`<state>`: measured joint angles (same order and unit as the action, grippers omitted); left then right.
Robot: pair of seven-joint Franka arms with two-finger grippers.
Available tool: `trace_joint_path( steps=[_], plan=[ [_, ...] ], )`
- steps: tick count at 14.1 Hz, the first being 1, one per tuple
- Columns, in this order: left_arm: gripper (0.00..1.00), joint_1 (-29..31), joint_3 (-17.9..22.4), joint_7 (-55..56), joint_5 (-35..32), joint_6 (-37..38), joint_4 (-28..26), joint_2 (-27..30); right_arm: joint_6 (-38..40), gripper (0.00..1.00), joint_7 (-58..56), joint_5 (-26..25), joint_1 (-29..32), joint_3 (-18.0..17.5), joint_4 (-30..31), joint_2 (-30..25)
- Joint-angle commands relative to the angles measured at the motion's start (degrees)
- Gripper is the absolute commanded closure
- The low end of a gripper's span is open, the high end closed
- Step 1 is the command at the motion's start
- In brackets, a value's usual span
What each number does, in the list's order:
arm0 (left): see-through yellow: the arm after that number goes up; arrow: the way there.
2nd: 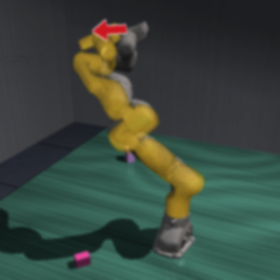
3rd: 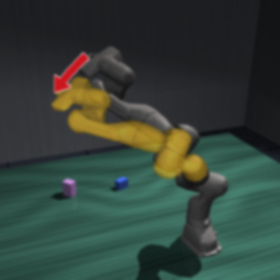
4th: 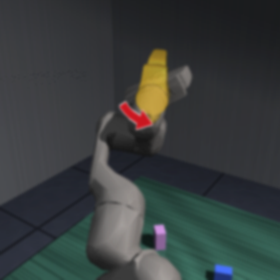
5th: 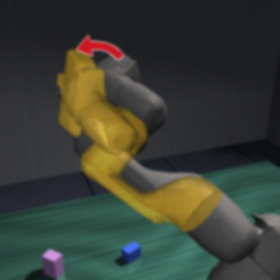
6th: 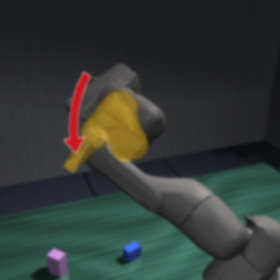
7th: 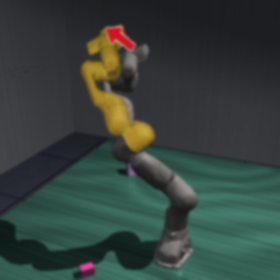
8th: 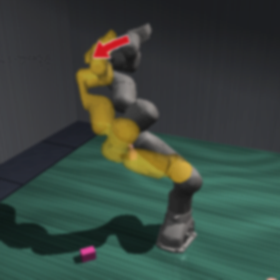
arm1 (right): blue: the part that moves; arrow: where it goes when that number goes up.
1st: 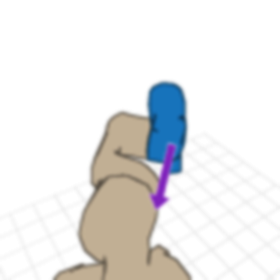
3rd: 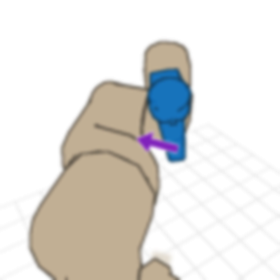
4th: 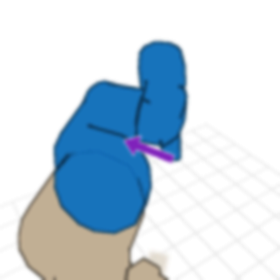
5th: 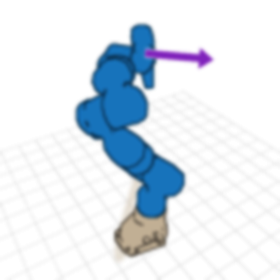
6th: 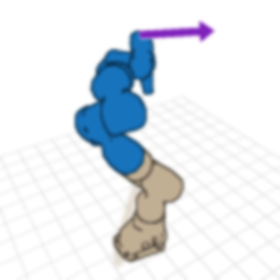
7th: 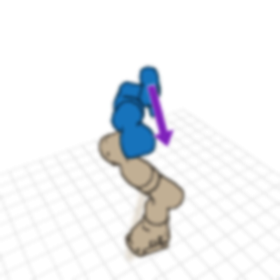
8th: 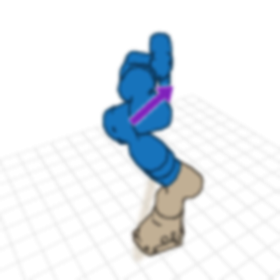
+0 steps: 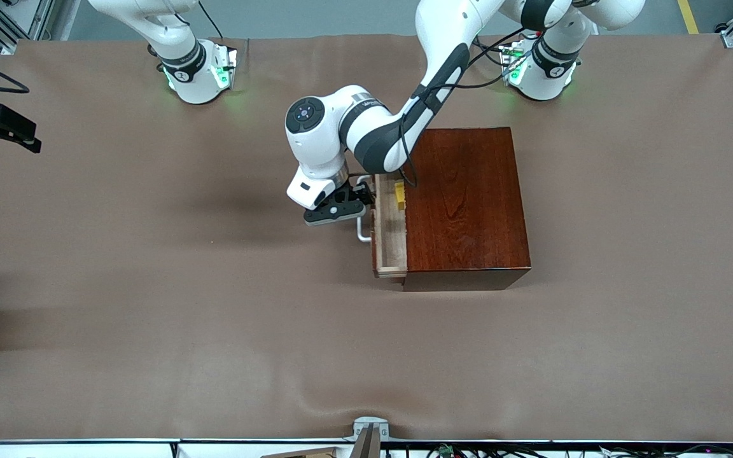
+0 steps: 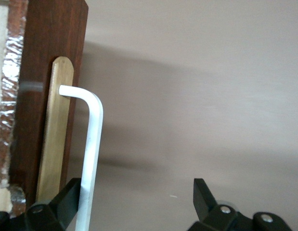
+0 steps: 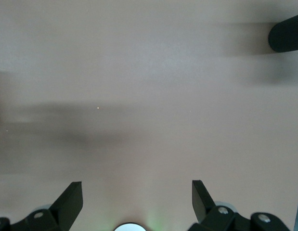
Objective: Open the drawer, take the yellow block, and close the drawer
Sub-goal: 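Pull the drawer outward by its handle with the left gripper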
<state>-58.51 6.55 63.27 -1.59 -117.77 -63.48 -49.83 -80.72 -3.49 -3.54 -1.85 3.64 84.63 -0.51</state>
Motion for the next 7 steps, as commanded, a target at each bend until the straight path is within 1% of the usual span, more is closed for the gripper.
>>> trace_joint_path(
  steps=[1, 7],
  plan=[
    [0.0, -0.99, -0.48, 1.6, 1.76, -4.22, 3.63, -2.03, -0.23, 0.0, -0.73, -0.77, 1.24, -0.83, -1.22, 0.6],
    [0.0, -0.99, -0.4, 1.51, 1.76, -3.87, 3.37, -1.41, -0.32, 0.0, -0.73, -0.85, 1.32, -0.83, -1.22, 0.6]
  ],
)
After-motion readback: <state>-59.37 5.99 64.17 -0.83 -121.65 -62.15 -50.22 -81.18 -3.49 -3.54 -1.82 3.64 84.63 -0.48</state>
